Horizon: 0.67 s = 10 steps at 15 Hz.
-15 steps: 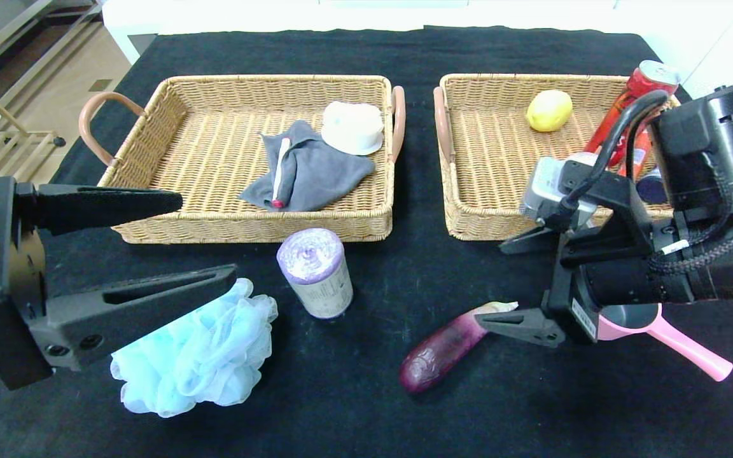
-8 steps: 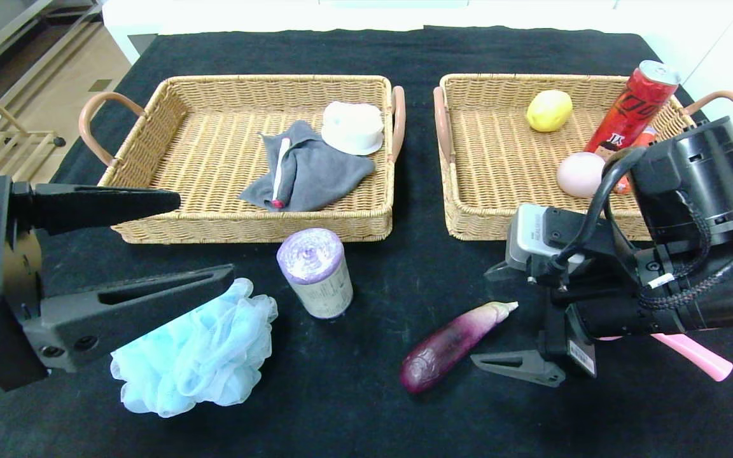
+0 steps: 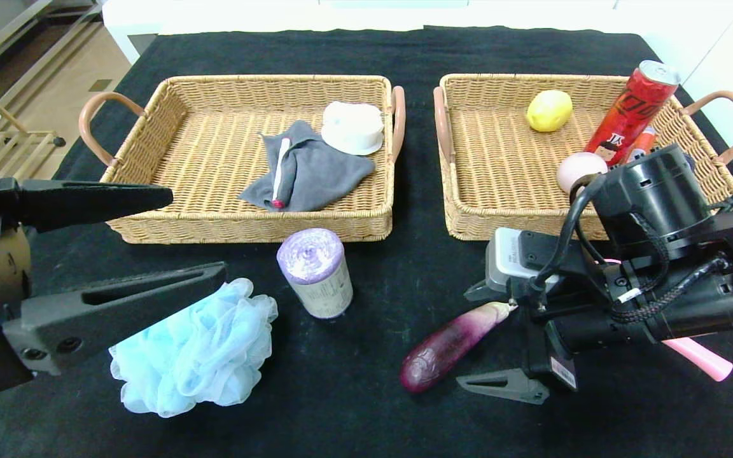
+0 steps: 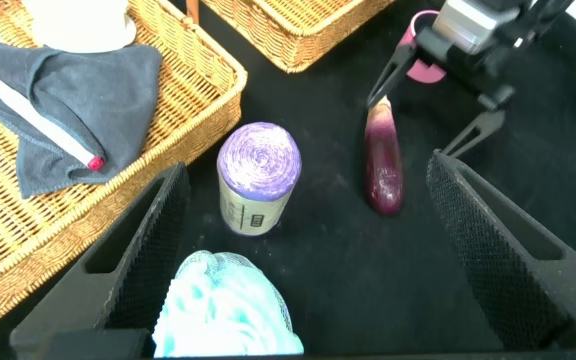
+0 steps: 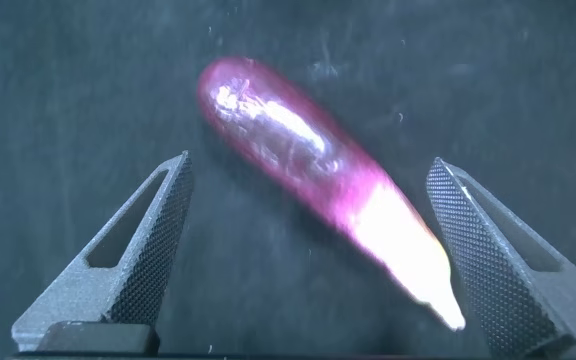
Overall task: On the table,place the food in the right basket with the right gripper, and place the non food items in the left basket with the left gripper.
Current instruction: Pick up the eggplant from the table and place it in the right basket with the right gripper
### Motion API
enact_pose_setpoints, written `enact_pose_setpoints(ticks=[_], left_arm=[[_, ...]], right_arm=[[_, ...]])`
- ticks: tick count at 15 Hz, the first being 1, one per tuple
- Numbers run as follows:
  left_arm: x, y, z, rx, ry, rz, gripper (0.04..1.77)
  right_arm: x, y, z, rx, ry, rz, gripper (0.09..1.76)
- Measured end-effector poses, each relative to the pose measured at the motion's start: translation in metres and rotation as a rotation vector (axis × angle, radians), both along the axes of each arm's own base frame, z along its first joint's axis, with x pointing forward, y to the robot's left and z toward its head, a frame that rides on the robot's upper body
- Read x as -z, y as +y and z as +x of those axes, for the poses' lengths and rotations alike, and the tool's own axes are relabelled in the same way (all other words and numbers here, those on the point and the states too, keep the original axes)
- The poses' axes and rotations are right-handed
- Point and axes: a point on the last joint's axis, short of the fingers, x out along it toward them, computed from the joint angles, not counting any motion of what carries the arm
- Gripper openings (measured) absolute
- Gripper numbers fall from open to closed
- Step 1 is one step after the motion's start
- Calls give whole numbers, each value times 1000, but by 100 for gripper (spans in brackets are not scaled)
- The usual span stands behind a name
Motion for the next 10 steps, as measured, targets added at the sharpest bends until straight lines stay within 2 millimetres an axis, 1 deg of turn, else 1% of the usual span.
enact_pose_setpoints(ticks=[3, 6, 10], left_arm=[[-1, 0, -1, 0, -4, -2, 172], [-1, 0, -1, 0, -5, -2, 172], [-1, 1, -1, 1, -6, -2, 172]], right_arm=[[6, 9, 7, -17, -63, 50, 170], [19, 12, 9, -32, -56, 31, 170], [26, 13, 9, -40, -42, 9, 170]])
